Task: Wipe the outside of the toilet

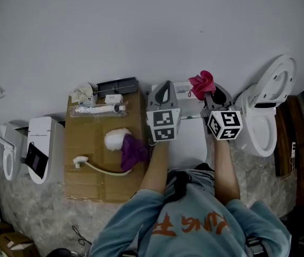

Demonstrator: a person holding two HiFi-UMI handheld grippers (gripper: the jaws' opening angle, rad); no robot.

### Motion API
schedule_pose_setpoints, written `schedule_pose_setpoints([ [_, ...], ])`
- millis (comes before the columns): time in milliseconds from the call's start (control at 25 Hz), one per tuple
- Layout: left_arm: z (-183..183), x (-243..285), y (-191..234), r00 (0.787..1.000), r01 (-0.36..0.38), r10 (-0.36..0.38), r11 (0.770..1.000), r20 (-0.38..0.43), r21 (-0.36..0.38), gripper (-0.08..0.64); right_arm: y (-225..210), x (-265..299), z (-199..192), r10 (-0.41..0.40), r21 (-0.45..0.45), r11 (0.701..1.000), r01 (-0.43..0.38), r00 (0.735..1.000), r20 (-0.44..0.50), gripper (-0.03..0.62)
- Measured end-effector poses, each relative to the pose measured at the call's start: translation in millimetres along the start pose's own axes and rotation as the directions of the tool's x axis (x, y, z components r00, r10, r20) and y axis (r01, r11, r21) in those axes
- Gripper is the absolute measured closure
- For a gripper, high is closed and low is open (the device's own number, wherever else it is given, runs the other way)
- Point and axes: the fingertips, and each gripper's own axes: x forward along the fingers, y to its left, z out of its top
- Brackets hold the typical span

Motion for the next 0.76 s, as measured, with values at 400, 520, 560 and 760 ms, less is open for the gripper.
schedule_pose_setpoints([
  [400,1.1,7.3,12.9,0.999,-0.024,0.024,1.0,0.021,-0.004,0.535,-6.5,8.6,3.8,-0.017,-0.016,1.0,0.018,1.0,0.006,0.523],
  [520,4.5,11.6,14.4,0.999,-0.022,0.023,1.0,0.03,-0.016,0.535,-8.7,10.9,6.8,-0.019,-0.018,1.0,0.02,1.0,0.013,0.523],
  [560,7.7,12.4,13.3,0.999,-0.019,0.02,1.0,0.038,-0.013,0.535,-9.8,10.5,7.7,-0.022,-0.02,1.0,0.023,1.0,0.013,0.523],
  [760,18.8,12.5,12.5,0.998,-0.007,0.007,1.0,0.059,0.009,0.535,-8.6,12.9,14.6,-0.023,-0.026,0.999,0.024,0.999,0.025,0.523],
])
